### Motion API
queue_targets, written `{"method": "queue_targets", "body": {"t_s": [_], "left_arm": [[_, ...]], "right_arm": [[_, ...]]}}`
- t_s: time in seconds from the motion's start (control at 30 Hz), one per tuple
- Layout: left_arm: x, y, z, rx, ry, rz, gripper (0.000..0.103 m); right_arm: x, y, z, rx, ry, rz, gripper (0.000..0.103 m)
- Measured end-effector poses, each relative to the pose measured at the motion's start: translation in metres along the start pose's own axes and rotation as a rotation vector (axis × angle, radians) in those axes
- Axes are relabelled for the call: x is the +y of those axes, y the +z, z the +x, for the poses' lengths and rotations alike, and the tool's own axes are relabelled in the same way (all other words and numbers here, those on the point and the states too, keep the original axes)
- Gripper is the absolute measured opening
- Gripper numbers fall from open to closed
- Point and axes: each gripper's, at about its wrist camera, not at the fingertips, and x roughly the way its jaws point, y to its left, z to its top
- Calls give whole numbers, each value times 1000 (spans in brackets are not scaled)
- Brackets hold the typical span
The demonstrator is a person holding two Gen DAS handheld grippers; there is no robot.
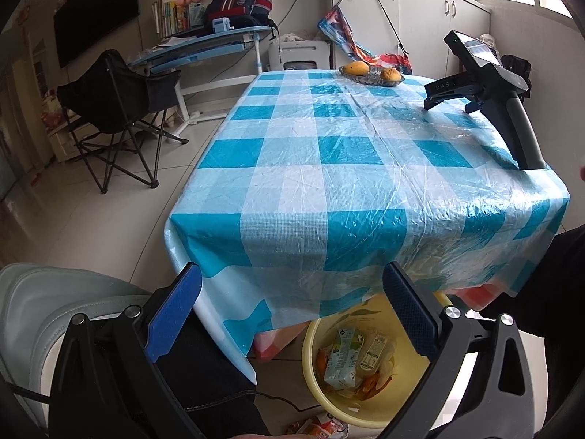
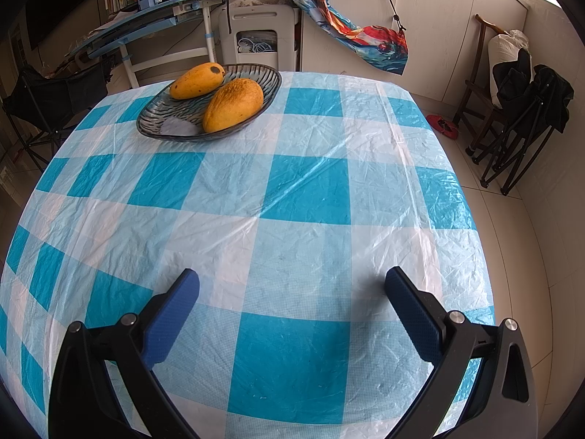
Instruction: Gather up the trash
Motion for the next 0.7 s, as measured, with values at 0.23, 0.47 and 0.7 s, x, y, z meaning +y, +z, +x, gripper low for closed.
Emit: {"method": "queue_targets", "body": {"t_s": [0.23, 0.47, 0.7], "left_arm": [[-6, 0, 8, 28, 4, 22, 96], [-12, 1, 11, 40, 1, 46, 96], [-12, 4, 13, 47, -13, 45, 96]], "right_arm": [[0, 0, 0, 0, 0, 0, 97], [0, 0, 0, 0, -1, 0, 97], [1, -1, 0, -1, -1, 0, 97]]}}
